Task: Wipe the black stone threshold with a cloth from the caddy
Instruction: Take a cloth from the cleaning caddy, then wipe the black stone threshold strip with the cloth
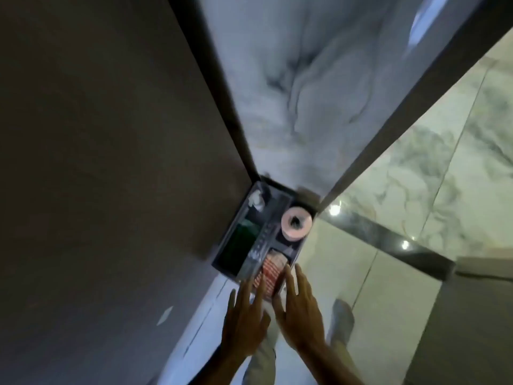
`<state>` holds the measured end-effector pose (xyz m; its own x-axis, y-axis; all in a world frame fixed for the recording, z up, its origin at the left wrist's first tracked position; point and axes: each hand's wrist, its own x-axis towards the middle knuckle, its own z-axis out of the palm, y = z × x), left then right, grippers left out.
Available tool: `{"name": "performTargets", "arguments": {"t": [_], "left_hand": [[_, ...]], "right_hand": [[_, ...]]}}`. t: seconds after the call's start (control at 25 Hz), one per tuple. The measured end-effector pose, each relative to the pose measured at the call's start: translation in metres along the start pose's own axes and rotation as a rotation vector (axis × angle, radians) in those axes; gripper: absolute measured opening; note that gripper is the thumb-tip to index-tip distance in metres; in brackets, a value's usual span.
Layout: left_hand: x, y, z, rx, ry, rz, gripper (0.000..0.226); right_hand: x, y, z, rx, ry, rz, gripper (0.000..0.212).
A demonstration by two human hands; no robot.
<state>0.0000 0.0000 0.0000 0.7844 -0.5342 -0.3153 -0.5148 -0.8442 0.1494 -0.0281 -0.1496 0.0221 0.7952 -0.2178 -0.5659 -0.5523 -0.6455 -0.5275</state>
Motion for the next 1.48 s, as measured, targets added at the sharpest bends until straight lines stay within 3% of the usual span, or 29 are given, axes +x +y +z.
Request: {"name": "performTargets", "arguments": {"t": [0.12,0.2,0.28,0.36,0.4,0.56,0.68,0.88,1.12,1.28,1.48], "left_hand": [[0.062,-0.045,0.075,-0.025,0.049,0.088,0.069],[0.113,-0.064,0.100,0.094,0.035,0.145,0.067],[0.145,-0.075,0.111,-0.032,0.065,0.073,0.068],[0.186,-0.080,0.124,-0.102,0.180,0.080,0.071],[0.208,-0.085,0.152,-0.131,0.170,0.114,0.072],[0.236,-0.084,0.169,-0.091,0.105,0.319,0.072],[0.243,-0.092,0.195,-0.133,0.187,0.335,0.068],[0.236,-0.090,0.174,-0.147,0.120,0.336,0.073],[0.175,-0.083,0.098,-0.167,0.195,0.133,0.068],[0.127,-0.051,0.032,-0.123,0.169,0.196,0.062],[0.080,0.040,-0.027,-0.174,0.064,0.456,0.063]], "right_hand": [[0.057,0.013,0.081,0.180,0.034,-0.017,0.064],[0.107,0.020,0.124,0.317,0.145,0.116,0.054],[0.146,0.027,0.151,0.345,0.181,0.202,0.046],[0.181,0.042,0.179,0.248,0.145,0.250,0.055],[0.199,0.057,0.211,0.190,0.108,0.337,0.064],[0.209,0.061,0.243,0.050,0.111,0.377,0.090],[0.219,0.071,0.259,0.005,0.116,0.394,0.098],[0.200,0.063,0.219,0.162,0.129,0.325,0.078],[0.101,0.037,0.115,0.436,0.108,0.201,0.063],[0.030,0.035,0.020,0.443,0.266,0.176,0.058],[-0.015,0.056,-0.119,0.403,0.621,0.131,0.057]]}}
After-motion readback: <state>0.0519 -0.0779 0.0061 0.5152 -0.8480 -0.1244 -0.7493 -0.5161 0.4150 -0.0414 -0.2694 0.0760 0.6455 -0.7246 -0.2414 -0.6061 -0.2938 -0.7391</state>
